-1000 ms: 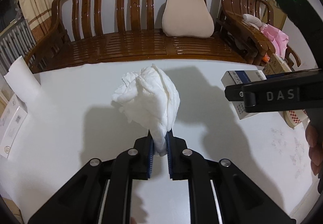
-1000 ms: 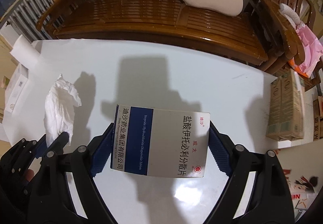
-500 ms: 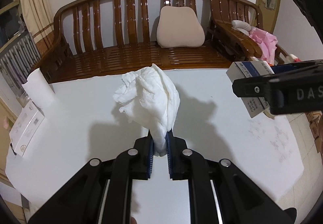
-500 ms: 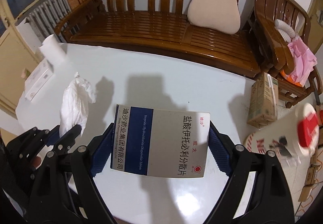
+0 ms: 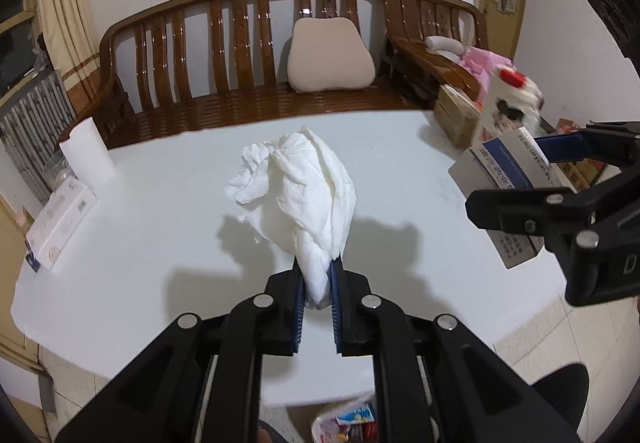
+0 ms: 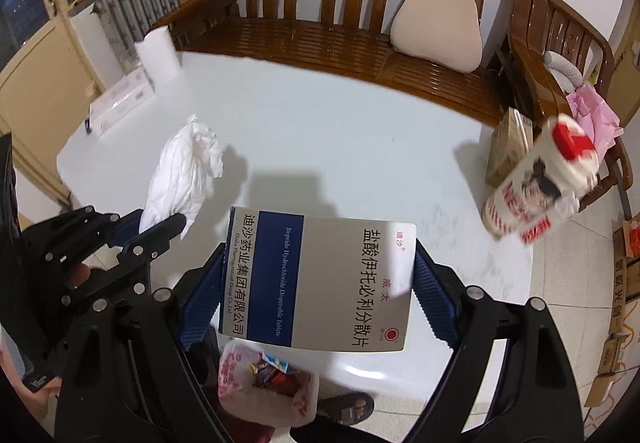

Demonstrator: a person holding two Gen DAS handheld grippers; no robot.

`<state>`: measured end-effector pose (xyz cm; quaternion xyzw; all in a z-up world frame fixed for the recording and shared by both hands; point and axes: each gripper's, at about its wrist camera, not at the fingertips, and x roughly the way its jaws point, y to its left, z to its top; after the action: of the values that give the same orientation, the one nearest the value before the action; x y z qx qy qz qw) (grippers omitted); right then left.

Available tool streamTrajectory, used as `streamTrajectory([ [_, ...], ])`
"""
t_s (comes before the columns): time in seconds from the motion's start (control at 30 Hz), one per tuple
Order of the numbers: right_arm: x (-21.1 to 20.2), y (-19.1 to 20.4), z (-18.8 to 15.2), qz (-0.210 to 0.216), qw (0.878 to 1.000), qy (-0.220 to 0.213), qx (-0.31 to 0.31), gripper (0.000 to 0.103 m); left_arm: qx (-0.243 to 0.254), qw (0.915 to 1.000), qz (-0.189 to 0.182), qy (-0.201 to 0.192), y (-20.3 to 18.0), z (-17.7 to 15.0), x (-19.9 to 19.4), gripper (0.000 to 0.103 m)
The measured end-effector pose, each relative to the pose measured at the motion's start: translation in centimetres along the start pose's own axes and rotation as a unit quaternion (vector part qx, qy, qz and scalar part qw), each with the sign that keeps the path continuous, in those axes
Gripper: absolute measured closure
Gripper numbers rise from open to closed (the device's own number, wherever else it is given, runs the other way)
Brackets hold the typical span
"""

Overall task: Collect trash
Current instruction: 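Lift the tissue wad and medicine box off the table with both tools, then carry the tissue wad and medicine box down to the white plastic bag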

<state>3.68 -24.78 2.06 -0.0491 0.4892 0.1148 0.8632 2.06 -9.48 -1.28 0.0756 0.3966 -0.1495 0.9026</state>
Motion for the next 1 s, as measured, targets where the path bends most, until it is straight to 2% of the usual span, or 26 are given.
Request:
streamTrajectory([
  [0.2,-0.5,1.8,-5.7,-0.001,1.0,0.004,-0.007,0.02,0.009,0.9997,-0.02,0.009,-1.4,-4.6,-1.7,0.091],
  [0.47,0.1,4.2,-12.3,-0.001,1.0,0.015,-0.011,0.02,0.01,0.9989,-0.029,0.035,-2.5,-10.8,-2.3,0.091],
  [0.73,2.0,6.0,-17.6,-0.003,0.999,0.038,-0.011,0.02,0.006,0.9965,-0.035,0.076,-2.4,-16.9,-1.0,0.091],
  [1.0,5.7,8.2,-22.0,0.005,0.997,0.078,-0.019,0.02,0.003,0.9926,-0.035,0.116,-2.8,-20.6,1.3,0.091],
])
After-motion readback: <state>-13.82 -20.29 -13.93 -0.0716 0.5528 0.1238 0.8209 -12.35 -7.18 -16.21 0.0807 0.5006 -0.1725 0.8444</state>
